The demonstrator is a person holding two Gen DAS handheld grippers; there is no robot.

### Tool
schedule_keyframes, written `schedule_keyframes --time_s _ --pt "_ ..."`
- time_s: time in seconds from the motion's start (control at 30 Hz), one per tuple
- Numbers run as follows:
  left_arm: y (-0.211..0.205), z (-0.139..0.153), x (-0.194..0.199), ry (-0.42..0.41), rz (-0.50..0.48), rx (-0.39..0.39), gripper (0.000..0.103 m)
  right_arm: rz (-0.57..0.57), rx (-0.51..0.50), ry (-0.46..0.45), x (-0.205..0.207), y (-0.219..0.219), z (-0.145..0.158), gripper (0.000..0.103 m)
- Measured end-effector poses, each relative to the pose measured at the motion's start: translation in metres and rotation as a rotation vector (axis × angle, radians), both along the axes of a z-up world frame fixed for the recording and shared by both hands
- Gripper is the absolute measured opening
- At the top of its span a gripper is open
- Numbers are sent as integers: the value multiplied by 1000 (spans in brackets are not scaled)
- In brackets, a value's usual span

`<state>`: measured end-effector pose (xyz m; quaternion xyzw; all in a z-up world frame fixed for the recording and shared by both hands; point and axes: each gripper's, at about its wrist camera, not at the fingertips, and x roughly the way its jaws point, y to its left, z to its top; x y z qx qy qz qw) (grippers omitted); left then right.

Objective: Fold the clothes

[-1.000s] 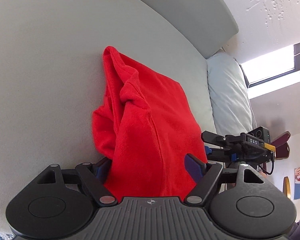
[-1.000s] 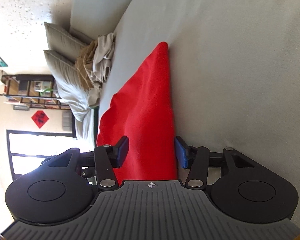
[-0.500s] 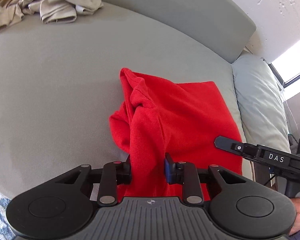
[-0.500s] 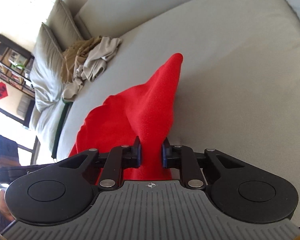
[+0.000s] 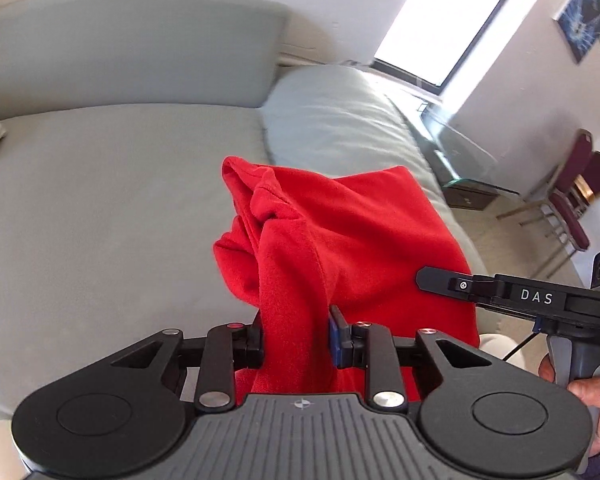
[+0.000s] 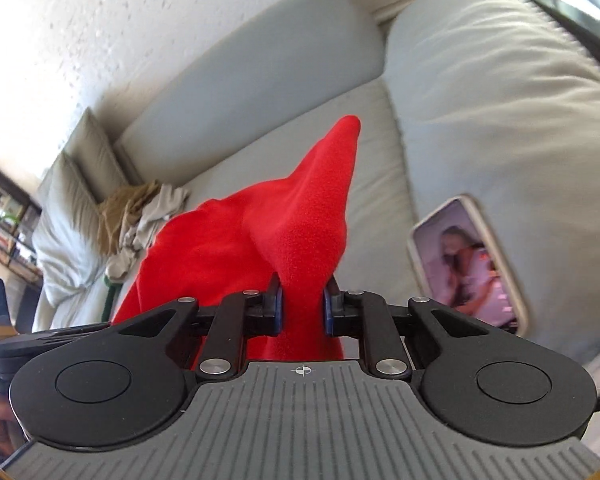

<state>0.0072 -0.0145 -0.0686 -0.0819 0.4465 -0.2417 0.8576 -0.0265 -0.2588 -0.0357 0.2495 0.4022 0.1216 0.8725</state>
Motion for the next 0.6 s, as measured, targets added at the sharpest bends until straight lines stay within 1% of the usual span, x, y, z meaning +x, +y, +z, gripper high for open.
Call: schedule_keyframes --time_s 0.1,0.17,0.23,0.33,0.4,0.47,0.5,0.53,0.57,0.6 --pt "-59 -6 12 -26 -81 -26 26 -115 -31 -40 -19 -57 14 19" --pt "-96 -15 25 -40 -111 -40 26 -169 -57 -69 -18 -93 18 19" --pt "-129 -22 41 -65 -125 -64 25 -215 -78 -113 -10 -123 22 19" --pt "-164 -29 64 -87 -119 -104 25 -267 -123 -139 15 -161 24 19" --pt "-184 -38 83 -68 -103 -128 25 -288 -145 -137 34 -183 20 19" --pt "-199 -53 99 -35 -91 -135 25 -299 -151 -119 52 -200 12 19" --pt "-203 -63 108 -8 -79 -130 27 -301 -148 -104 62 -207 5 19" --pt "-205 -76 118 29 -58 -120 33 -300 -145 -84 71 -214 -4 20" --pt "-203 -86 125 63 -28 -107 35 -295 -149 -52 81 -219 -15 27" --pt "-198 -93 130 92 13 -91 35 -300 -169 -2 91 -224 -28 32"
